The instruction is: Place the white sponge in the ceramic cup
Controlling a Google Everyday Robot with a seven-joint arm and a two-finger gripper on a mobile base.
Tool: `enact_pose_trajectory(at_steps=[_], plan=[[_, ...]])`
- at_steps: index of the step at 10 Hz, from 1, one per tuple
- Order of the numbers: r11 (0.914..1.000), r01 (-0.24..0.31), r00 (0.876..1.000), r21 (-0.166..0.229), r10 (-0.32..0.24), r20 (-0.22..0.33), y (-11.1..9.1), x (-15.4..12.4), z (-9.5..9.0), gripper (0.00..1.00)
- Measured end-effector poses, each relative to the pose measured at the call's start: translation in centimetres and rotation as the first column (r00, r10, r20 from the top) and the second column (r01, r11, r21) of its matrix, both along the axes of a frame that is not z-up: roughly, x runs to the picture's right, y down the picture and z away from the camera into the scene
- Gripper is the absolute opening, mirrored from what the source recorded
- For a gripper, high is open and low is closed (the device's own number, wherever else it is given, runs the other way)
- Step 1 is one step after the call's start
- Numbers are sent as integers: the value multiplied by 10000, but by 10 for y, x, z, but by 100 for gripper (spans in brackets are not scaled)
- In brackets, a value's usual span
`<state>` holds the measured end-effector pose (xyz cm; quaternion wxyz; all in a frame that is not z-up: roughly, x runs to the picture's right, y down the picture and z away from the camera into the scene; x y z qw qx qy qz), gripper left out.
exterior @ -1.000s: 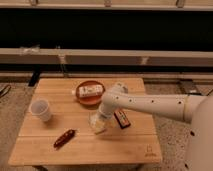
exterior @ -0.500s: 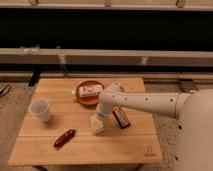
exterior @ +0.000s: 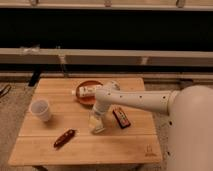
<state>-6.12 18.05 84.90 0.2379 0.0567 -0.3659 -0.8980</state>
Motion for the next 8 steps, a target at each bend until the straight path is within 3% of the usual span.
enact_pose_trajectory(at_steps=[5, 7, 8], plan=[[9994, 321, 9995, -160, -321, 2, 1, -9, 3, 21], [9997, 179, 9998, -146, -179, 47, -3, -6, 0, 3], [10000, 30, 9999, -83, -29, 114, -8, -3, -6, 0]])
